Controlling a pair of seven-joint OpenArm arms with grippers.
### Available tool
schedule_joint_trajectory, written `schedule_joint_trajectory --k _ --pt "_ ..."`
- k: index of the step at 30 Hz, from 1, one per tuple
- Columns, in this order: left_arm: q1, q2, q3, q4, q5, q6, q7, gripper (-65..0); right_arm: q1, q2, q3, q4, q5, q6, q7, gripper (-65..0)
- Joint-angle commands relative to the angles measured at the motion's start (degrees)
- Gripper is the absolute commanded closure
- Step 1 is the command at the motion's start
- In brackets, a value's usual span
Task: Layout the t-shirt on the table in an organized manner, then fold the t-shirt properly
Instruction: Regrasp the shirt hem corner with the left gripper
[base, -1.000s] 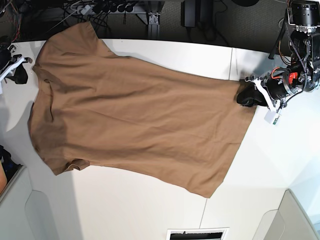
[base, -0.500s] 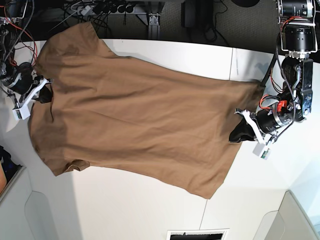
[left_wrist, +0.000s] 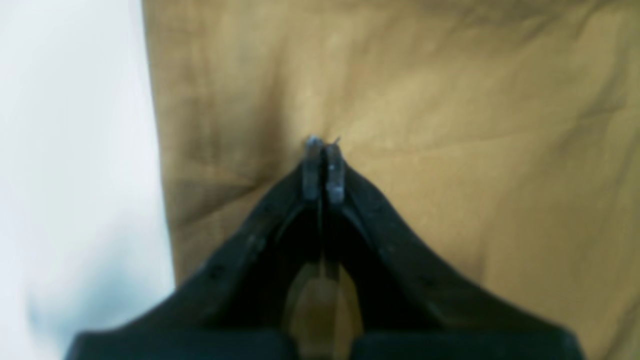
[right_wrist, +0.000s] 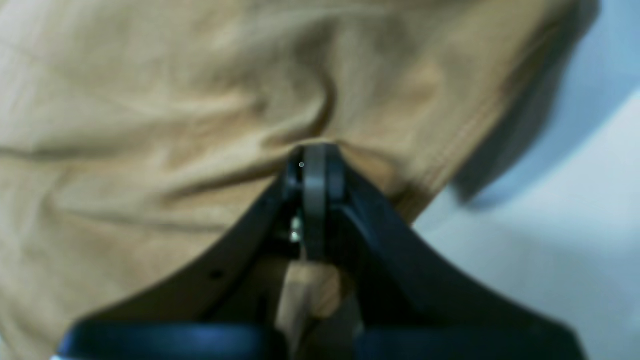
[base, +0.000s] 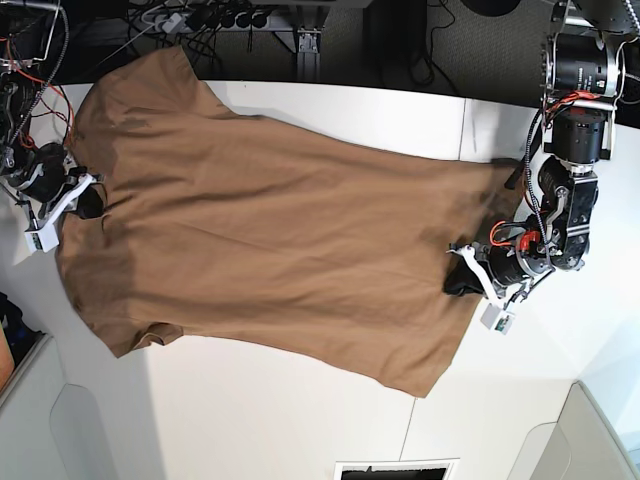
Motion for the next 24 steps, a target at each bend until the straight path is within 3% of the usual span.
schedule_joint_trajectory --k 1,6,16,20,21,24 --pt "0.0 -1.3 -0.3 0.4 0.7 0.5 2.2 0.0 1.8 1.0 0.2 0.2 -1.2 -0.5 -0.4 0.0" --pt "5.1 -3.8 -0.9 1.8 -7.6 0.3 7.6 0.0 6.8 1.0 0.2 -3.1 -1.4 -0.4 -0.2 0.0" --pt "18.4 -2.6 -12.8 6.9 -10.7 -2.4 7.6 0.0 15.1 1.0 0.2 -11.1 -1.4 -0.4 0.9 0.0" --pt "20.0 -2.4 -15.7 11.0 -13.8 -2.4 8.1 0.0 15.0 1.2 0.2 -10.4 2.3 -0.4 0.3 0.0" --pt "20.0 -2.4 -16.4 12.6 -14.7 -2.4 8.9 -1.0 14.7 1.3 0.4 -9.8 3.3 -0.4 -0.1 0.0" --pt "20.1 -2.4 -19.2 19.0 -18.3 -2.4 13.8 -16.2 13.1 1.3 2.6 -5.8 6.8 -0.4 -3.6 0.0"
